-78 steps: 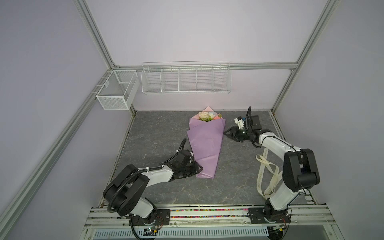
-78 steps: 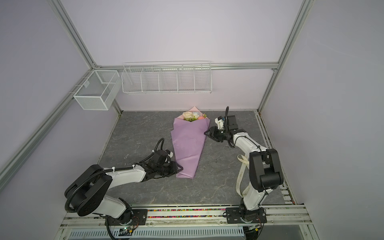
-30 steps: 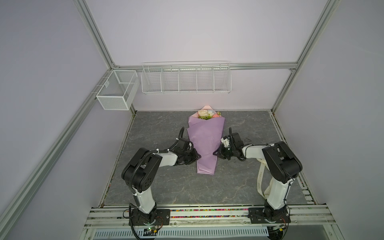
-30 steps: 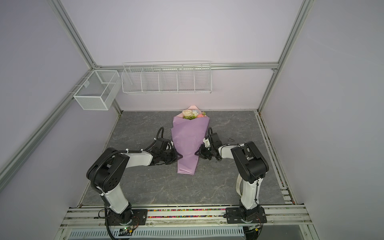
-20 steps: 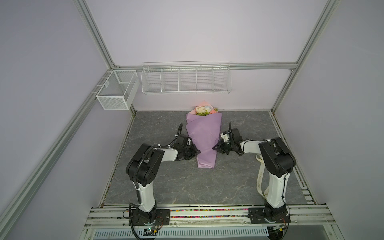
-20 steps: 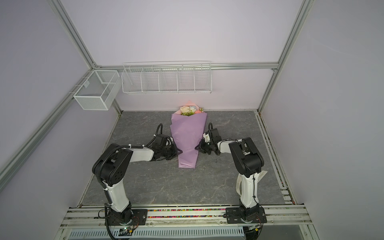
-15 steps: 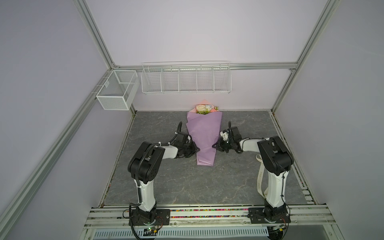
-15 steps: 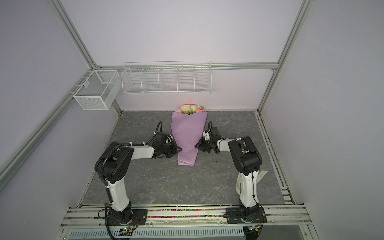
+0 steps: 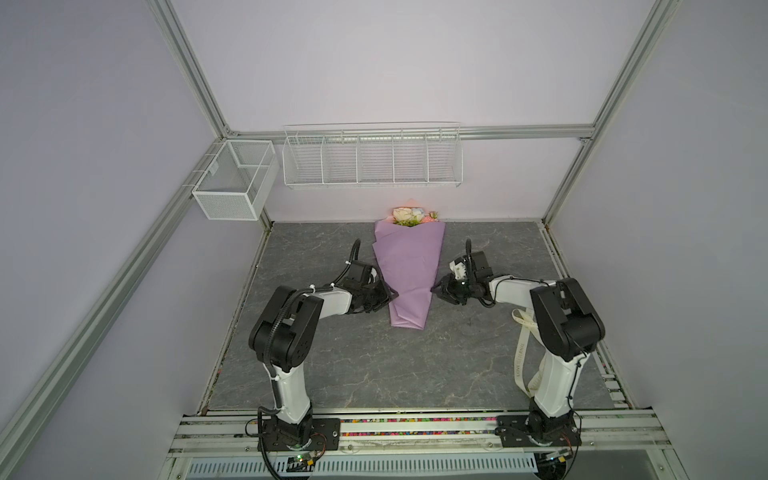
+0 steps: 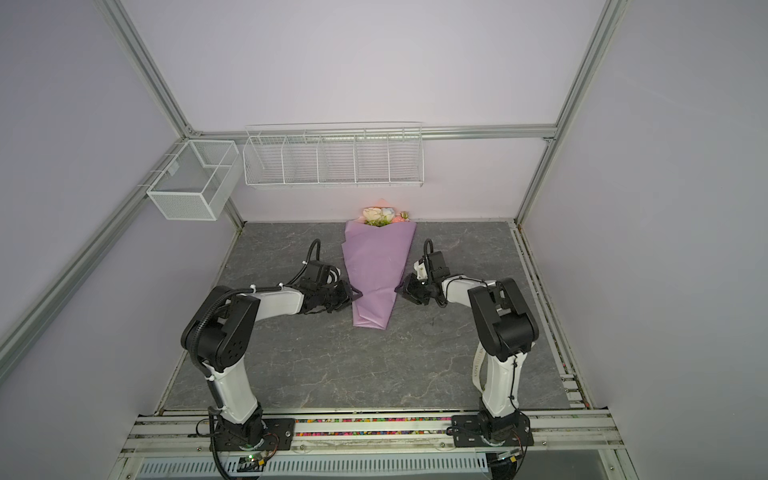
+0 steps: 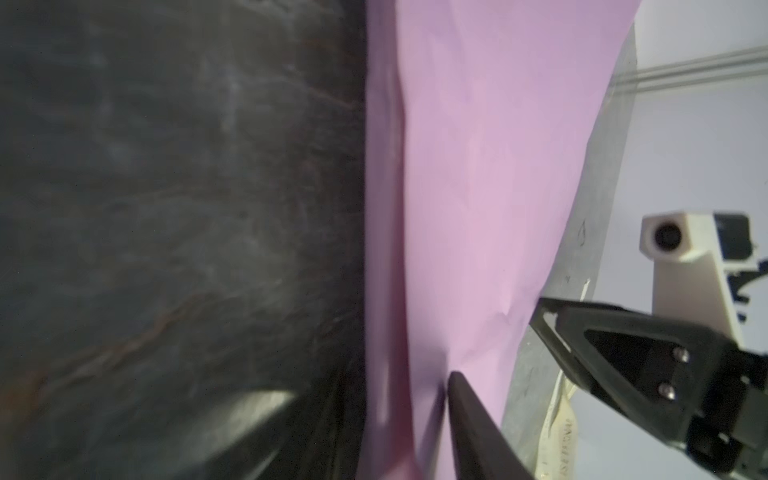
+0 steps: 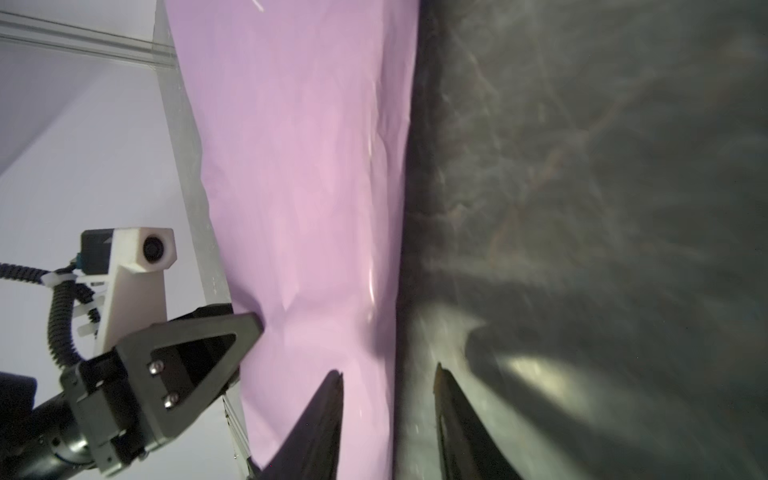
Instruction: Tie the bouquet of fake flowers
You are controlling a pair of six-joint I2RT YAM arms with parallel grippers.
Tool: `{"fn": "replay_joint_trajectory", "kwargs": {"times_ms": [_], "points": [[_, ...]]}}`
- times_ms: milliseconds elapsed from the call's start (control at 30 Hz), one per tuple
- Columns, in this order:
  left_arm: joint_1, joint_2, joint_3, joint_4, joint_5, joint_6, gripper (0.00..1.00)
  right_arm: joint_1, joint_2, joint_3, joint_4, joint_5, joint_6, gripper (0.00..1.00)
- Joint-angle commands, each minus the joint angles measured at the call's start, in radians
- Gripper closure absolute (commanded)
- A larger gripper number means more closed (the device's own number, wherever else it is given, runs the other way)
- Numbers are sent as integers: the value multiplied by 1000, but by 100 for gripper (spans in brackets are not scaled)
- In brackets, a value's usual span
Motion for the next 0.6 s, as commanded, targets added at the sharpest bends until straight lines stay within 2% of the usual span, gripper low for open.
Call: {"fn": "replay_joint_trajectory", "kwargs": {"times_ms": [0,167,233,267,400,567], "points": [[4,-80,-58,-47,-35,11,49,-30,-196,-84,-188,174,-87,54],[4,-219,-153,-56,-63,6,43,-121,-487,-242,-426,450,-112,46],[4,-292,-199,-54,-69,-6,43,-193,-571,-290,-495,532,-126,42],[4,-325,-216,-57,-73,-7,43,-230,-591,-304,-514,536,-137,43],[1,-482,-289,-109,-104,5,43,-394,-572,-303,-555,417,-242,44],[2,-655,-359,-208,-153,26,42,-415,-473,-233,-558,394,-346,45]]}}
